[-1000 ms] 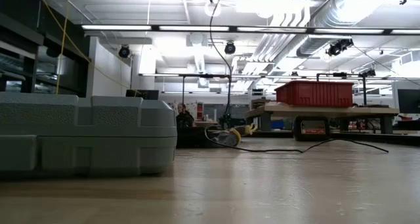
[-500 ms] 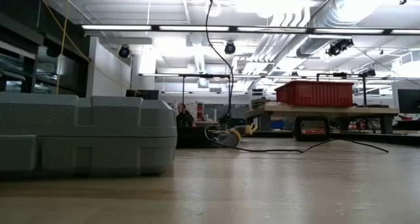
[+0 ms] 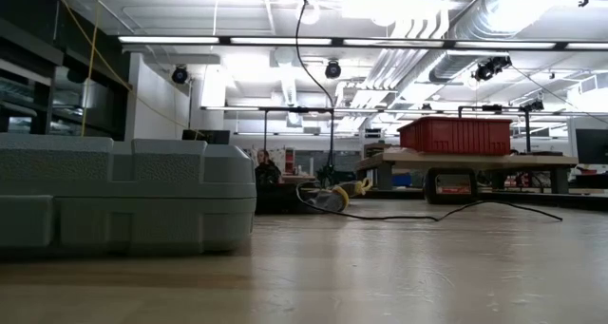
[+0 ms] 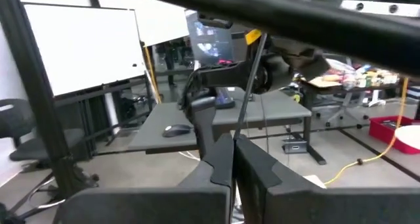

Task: Coil cords
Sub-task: Coil the black wire cable onto the black spool

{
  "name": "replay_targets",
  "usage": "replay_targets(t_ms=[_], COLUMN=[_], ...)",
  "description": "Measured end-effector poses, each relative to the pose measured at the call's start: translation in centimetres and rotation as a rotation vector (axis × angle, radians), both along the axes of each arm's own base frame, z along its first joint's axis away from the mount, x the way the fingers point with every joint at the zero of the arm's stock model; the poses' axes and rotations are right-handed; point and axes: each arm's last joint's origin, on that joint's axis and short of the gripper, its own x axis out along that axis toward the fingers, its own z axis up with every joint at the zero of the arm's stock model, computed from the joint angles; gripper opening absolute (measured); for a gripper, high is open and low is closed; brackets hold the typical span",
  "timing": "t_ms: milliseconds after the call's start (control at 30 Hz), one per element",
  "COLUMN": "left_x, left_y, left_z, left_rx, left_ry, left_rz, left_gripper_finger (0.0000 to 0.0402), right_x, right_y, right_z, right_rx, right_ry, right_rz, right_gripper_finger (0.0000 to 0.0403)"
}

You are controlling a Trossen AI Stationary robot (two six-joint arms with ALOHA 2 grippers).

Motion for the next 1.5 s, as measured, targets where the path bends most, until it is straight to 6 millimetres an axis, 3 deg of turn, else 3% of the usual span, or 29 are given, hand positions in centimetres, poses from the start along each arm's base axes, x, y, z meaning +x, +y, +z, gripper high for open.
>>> replay_targets(t_ms=[233,533,1233,1367,1500], left_x=[-0.8,-0.8,-1.3,-1.8,-2.0], left_y=[0.6,0.8,1.4,1.2,1.0], left_z=[0.3,0.3,0.6,1.1,1.4], left_rx=[-0.007,0.011,0.031,0.031,0.049], left_ry=[-0.015,-0.034,-0.097,-0.141,-0.154], left_rz=[0.047,0.082,0.177,0.203,0.191], left_gripper_finger=[0.0000,0.0000,0.0000,0.0000,0.0000], right_x=[0.5,3.5,3.7,3.9,3.8], right_y=[-0.2,-0.1,-1.0,-1.6,-2.6], right_z=[-0.6,-3.3,-3.5,-4.5,-5.0], right_rx=[0.008,0.051,0.063,0.086,0.098], right_ry=[0.023,0.074,0.068,0.132,0.178], right_rz=[-0.049,-0.045,-0.116,-0.139,-0.189], right_gripper_finger=[0.0000,0.0000,0.0002,0.0029,0.0083])
